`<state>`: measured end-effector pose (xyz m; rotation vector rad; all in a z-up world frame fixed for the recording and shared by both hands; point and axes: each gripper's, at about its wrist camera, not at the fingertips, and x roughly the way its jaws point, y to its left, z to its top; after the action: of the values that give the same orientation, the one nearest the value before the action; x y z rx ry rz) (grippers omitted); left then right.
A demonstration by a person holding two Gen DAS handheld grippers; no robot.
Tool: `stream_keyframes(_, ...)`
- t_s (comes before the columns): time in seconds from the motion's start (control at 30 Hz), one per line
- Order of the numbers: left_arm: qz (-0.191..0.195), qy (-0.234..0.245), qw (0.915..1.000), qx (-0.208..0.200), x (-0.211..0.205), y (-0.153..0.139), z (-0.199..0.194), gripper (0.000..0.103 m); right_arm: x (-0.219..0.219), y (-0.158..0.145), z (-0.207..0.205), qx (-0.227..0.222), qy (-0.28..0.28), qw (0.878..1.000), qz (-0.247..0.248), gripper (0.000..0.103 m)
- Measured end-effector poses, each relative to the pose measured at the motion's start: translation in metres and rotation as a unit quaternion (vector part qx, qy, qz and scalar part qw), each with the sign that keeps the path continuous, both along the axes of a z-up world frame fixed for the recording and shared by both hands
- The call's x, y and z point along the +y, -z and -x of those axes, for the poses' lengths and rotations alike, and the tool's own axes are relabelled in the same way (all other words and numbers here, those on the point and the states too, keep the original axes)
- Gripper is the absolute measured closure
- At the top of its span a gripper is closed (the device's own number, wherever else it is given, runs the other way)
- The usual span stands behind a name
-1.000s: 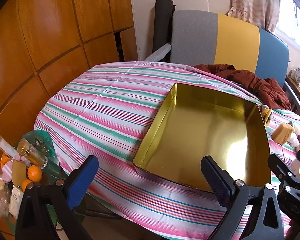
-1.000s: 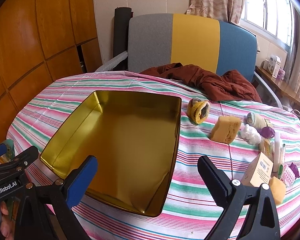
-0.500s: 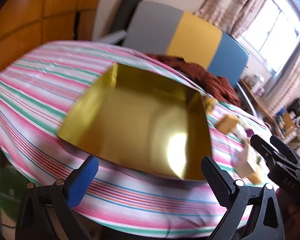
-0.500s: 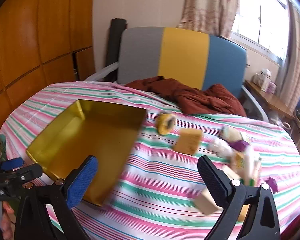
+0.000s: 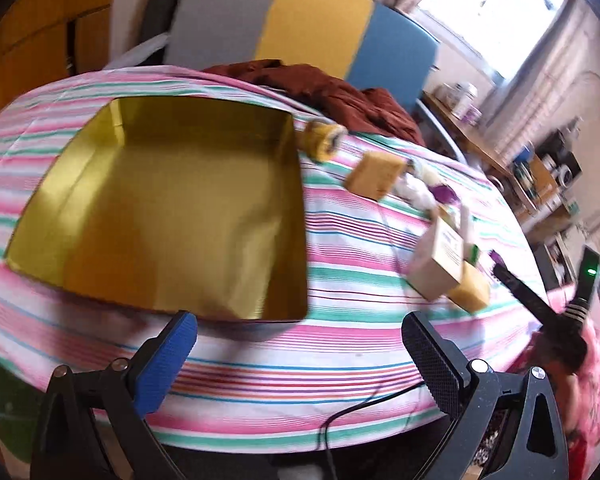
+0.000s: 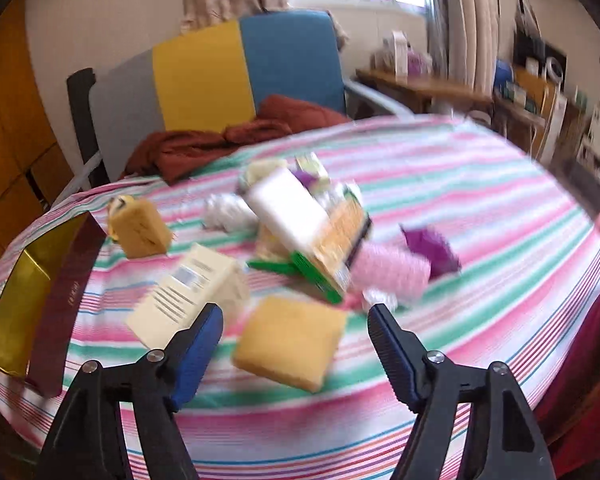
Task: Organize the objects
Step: 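Grasp the cream box with the left tool while the right tool grasps a yellow sponge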
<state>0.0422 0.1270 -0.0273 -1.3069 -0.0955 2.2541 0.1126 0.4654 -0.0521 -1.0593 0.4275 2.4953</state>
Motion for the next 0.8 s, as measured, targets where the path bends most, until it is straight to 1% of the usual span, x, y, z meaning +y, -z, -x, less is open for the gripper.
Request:
stream_keyframes(0.1,0.020,0.031,0.9990,0.023,0.024,-0.005,-0.006,0.000,0.005,0.016,0.000,-0.009,-0.005,1.000,0.012,0.027)
stream_keyframes(0.23,0.039,0.072,0.9962,0.032,0.053,-0.008,-0.009,0.000,0.000,0.029,0.006,-0.013,-0.028,0.999,0.021,0.027)
stream_keyframes(0.3,0.039,0.093,0.9946,0.024,0.066,-0.006,-0.009,0.000,-0.004,0.038,0.016,-0.022,-0.037,0.999,0.023,0.027)
stream_keyframes(0.33,0.036,0.105,0.9937,0.014,0.073,-0.005,-0.008,0.000,-0.005,0.041,0.018,-0.022,-0.040,0.999,0.022,0.028)
stream_keyframes(0.37,0.029,0.118,0.9926,0.000,0.078,-0.003,-0.006,0.000,-0.005,0.043,0.019,-0.024,-0.040,0.999,0.016,0.033)
stream_keyframes(0.4,0.016,0.128,0.9914,-0.018,0.086,-0.001,-0.004,0.000,-0.005,0.043,0.018,-0.018,-0.043,0.999,0.015,0.035)
stream_keyframes(0.5,0.010,0.143,0.9895,-0.016,0.107,0.001,-0.001,0.000,-0.001,0.042,0.013,-0.006,-0.050,0.998,0.024,0.040)
stream_keyframes(0.57,0.025,0.152,0.9880,-0.004,0.125,0.003,0.000,0.000,0.004,0.042,0.009,-0.005,-0.058,0.998,0.035,0.041)
stream_keyframes(0.63,0.022,0.175,0.9844,0.003,0.142,0.009,0.002,0.000,0.007,0.041,0.003,-0.006,-0.063,0.997,0.040,0.041)
stream_keyframes(0.7,0.039,0.194,0.9803,0.002,0.162,0.018,0.005,0.000,0.008,0.040,-0.001,-0.006,-0.066,0.997,0.041,0.041)
stream_keyframes(0.73,0.034,0.210,0.9771,0.003,0.172,0.022,0.005,0.000,0.008,0.039,-0.004,-0.007,-0.065,0.997,0.039,0.041)
stream_keyframes(0.77,0.036,0.222,0.9742,0.007,0.180,0.027,0.005,0.000,0.008,0.039,-0.007,-0.009,-0.064,0.997,0.037,0.041)
stream_keyframes(0.8,0.049,0.229,0.9721,0.016,0.190,0.031,0.006,0.000,0.010,0.040,-0.009,-0.006,-0.064,0.997,0.043,0.041)
